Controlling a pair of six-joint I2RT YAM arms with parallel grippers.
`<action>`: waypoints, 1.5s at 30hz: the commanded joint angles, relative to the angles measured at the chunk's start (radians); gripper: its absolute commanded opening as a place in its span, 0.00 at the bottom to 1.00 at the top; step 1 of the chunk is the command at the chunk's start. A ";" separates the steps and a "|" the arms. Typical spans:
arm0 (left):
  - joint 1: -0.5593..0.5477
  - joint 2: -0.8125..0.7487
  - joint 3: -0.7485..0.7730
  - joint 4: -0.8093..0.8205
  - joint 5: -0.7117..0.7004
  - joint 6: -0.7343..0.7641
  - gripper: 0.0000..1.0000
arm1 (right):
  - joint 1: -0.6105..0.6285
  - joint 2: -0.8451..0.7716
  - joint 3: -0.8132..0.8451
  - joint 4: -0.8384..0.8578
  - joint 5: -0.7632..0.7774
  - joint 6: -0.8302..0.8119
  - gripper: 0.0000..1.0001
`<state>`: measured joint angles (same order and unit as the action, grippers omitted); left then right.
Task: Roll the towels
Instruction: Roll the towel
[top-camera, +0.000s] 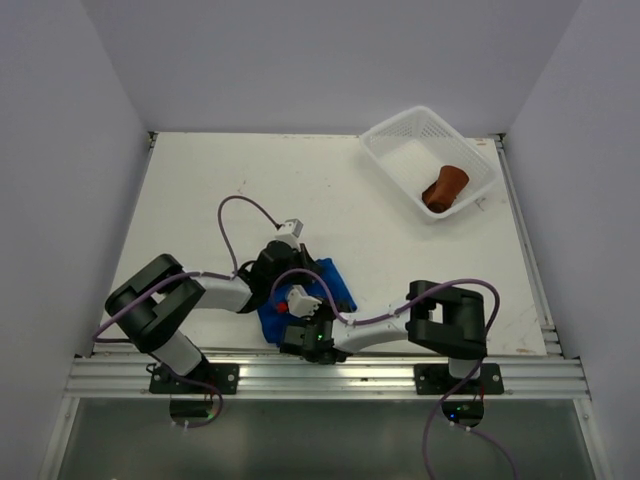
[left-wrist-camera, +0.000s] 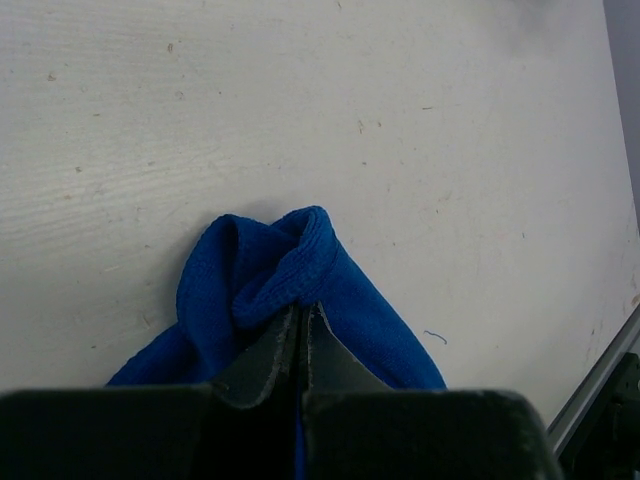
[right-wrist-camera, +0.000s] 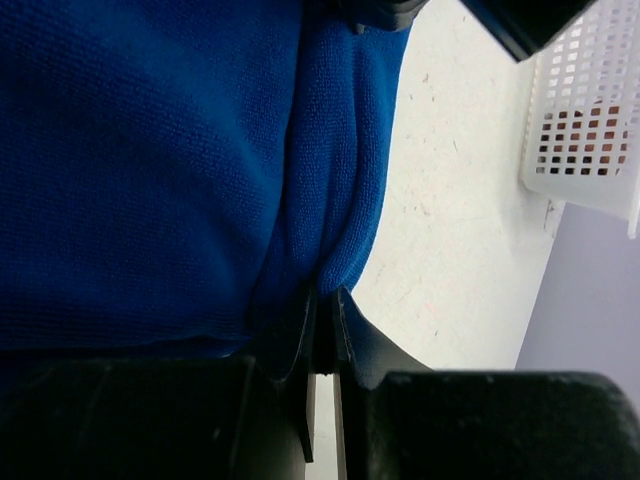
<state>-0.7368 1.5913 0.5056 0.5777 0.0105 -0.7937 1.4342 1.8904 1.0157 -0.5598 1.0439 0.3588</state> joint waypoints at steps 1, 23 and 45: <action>-0.001 0.027 0.011 0.054 -0.078 0.025 0.00 | -0.001 -0.086 -0.058 0.049 -0.131 -0.026 0.04; -0.004 0.032 -0.114 0.155 -0.112 0.022 0.00 | -0.425 -0.780 -0.391 0.415 -0.749 0.316 0.53; -0.006 0.010 -0.150 0.149 -0.124 0.014 0.00 | -0.546 -0.548 -0.519 0.643 -1.021 0.408 0.47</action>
<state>-0.7464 1.6077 0.3836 0.7723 -0.0620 -0.7940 0.8898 1.3296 0.5148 0.0341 0.0608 0.7750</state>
